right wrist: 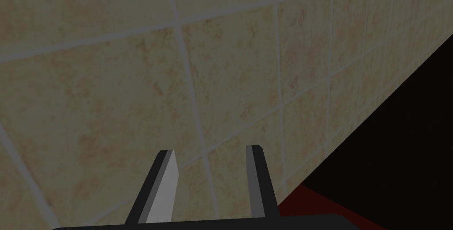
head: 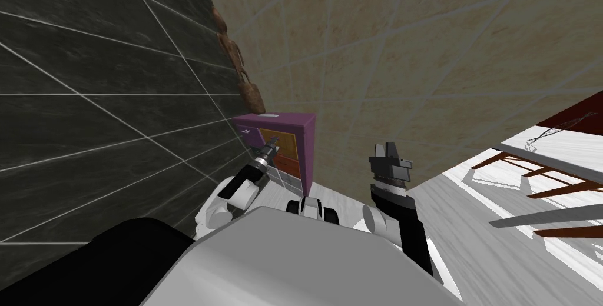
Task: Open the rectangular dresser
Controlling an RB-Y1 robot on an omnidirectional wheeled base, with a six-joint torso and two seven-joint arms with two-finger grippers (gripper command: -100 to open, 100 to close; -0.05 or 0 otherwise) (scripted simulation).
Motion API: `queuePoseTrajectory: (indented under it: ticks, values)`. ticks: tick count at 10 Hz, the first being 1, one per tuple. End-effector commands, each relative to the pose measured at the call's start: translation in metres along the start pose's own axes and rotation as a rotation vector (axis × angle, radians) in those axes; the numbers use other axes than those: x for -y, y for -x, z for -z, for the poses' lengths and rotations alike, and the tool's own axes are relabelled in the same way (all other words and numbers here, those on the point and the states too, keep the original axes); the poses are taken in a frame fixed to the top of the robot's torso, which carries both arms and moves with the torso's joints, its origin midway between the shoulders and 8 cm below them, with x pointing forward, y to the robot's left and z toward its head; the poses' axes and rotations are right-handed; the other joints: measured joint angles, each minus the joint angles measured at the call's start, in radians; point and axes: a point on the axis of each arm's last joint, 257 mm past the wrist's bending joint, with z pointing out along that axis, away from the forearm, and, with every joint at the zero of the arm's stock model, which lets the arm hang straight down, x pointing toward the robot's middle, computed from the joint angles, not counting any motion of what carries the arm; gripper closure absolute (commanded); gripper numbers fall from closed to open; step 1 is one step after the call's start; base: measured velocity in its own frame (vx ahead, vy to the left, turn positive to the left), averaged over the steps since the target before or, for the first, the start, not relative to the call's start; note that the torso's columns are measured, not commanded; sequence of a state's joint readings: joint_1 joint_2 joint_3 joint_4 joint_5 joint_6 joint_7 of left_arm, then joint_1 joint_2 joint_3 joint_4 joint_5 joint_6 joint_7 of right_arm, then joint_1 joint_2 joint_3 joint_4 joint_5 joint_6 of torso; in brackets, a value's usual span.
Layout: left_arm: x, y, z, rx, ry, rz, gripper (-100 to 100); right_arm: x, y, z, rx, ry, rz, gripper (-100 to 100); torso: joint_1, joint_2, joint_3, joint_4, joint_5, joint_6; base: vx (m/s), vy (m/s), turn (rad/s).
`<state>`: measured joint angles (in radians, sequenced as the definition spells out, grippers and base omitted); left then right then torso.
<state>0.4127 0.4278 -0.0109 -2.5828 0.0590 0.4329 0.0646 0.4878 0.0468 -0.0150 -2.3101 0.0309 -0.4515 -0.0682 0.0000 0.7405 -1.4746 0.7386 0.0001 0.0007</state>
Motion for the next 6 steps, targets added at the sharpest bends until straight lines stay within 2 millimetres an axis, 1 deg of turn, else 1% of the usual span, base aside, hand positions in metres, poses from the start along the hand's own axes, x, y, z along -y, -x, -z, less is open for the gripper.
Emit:
queuePoseTrajectory:
  ticks: [1,2,4,5,6]
  values:
    - [-0.01,0.015,-0.014,0.026,0.013,-0.012,-100,0.0,0.0,0.0,0.0,0.0,0.0,0,-0.001,0.002,0.001,0.001,0.0,0.0,-0.099,-0.007,-0.061]
    - [-0.015,0.026,-0.022,0.045,0.021,-0.018,-100,0.0,0.0,0.0,0.0,0.0,0.0,0,0.0,0.0,0.0,0.0,0.0,-0.001,-0.09,-0.002,-0.136]
    - [-0.019,0.049,-0.038,0.084,0.026,-0.029,-100,0.0,0.0,0.0,0.0,0.0,0.0,0,0.0,-0.002,-0.001,-0.001,0.0,0.0,-0.116,-0.002,-0.227]
    - [-0.024,0.051,-0.04,0.086,0.035,-0.028,-100,0.0,0.0,0.0,0.0,0.0,0.0,0,0.001,-0.002,-0.001,0.0,0.0,-0.001,-0.092,-0.01,-0.077]
    - [-0.028,0.064,-0.048,0.108,0.041,-0.03,-100,0.0,0.0,0.0,0.0,0.0,0.0,0,0.0,-0.004,-0.002,-0.001,0.0,-0.001,-0.085,-0.011,-0.129]
